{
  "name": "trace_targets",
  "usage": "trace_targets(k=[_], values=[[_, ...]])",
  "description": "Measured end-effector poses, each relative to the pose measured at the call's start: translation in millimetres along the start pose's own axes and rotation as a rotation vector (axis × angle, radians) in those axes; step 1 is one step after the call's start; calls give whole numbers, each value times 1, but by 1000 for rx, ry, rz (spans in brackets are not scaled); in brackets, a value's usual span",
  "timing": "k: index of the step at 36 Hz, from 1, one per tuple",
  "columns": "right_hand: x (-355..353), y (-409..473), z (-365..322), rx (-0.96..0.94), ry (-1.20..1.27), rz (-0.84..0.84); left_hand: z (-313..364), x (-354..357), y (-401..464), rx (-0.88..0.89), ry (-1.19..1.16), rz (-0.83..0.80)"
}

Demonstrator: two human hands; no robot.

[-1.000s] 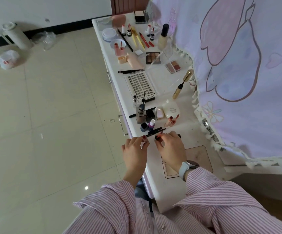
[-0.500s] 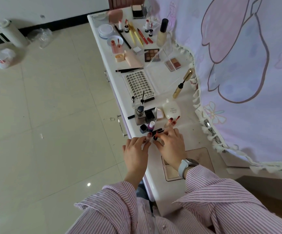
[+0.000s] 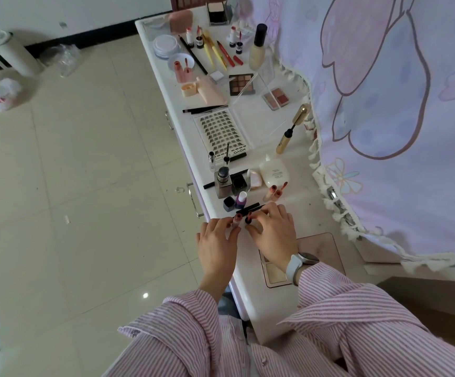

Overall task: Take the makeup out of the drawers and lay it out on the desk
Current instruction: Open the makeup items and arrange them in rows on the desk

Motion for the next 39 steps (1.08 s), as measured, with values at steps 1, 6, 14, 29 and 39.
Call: trace_targets(k=[1,6,14,29,39], values=[[0,0,0,4,0,0,0,0,0,-1,2,0],[1,0,0,13,6,2,-2,-1,0,-5,4,-11],[-1,0,-1,8,16,47,-2,0,1,-14,-2,-35],[-1,-4,7,40,-22,13,-4,0,1,-13,-6,-39],[6,-3,5,57,-28,-114,1,-2,3,59,-32,-8]])
Point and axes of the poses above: each hand's wrist, its own y-axis towards the middle knuckle, its own x-axis out of the palm, z = x × y, the point moved 7 cm from there along y, towards the middle knuckle, and after that the axes turned 1 degree about y, right-handed, at the moved point
